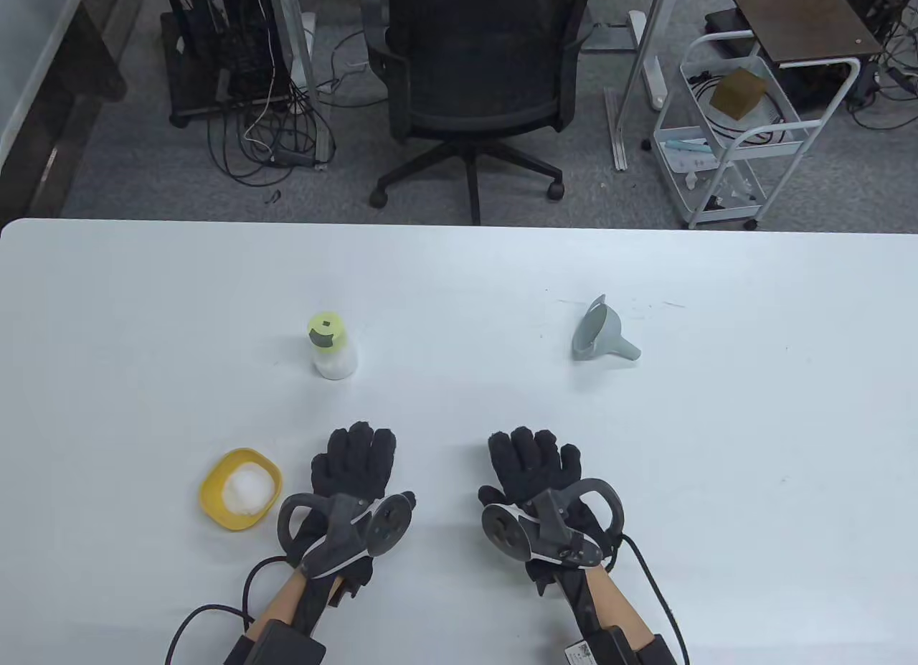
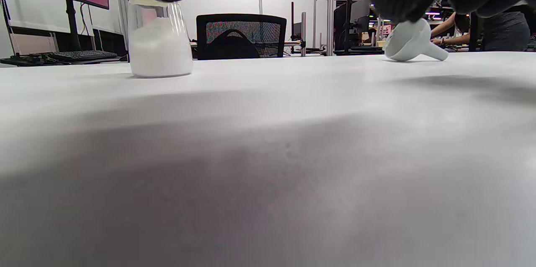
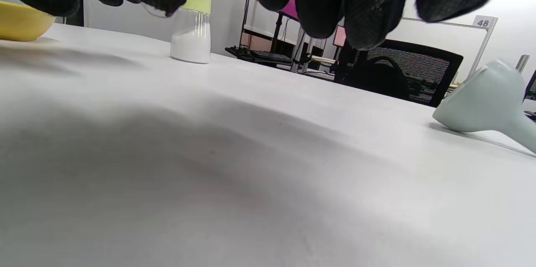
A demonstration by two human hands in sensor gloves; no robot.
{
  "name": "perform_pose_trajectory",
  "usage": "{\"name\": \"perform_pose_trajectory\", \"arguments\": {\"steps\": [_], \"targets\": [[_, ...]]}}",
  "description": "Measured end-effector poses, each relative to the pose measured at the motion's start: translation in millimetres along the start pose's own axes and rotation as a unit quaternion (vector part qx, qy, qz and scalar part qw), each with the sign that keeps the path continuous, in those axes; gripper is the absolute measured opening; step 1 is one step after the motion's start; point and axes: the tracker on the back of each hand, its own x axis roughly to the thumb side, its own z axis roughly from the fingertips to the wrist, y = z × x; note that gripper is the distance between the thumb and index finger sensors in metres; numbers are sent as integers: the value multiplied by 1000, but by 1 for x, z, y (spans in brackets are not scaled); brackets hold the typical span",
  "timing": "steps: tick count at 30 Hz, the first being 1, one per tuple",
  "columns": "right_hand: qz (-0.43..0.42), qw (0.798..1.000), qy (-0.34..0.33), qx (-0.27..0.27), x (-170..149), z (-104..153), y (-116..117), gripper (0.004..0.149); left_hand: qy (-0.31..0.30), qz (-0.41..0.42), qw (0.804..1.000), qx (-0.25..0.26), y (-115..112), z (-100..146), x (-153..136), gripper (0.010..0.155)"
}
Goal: Unscrew the press dispenser and pour salt into it
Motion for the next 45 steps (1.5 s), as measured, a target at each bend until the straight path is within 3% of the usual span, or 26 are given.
{"name": "perform_pose_trajectory", "arguments": {"steps": [22, 28, 35, 40, 45], "targets": [[-8, 1000, 8, 5, -7, -1, -2, 74, 7, 6, 1000, -2, 1, -2, -4, 99], [-21, 1000, 10, 0, -10, -2, -5, 73, 44, 57, 997, 16, 18, -12, -21, 99], [-32, 999, 26, -6, -20, -2, -6, 73, 128, 97, 986, 41, 53, -53, -61, 102], [-31, 999, 38, -5, -27, 0, -6, 72, 196, 98, 975, 23, 68, -99, -90, 106], [-45, 998, 48, -7, -33, 0, -5, 72, 255, 76, 964, -27, 65, -135, -103, 110]]}}
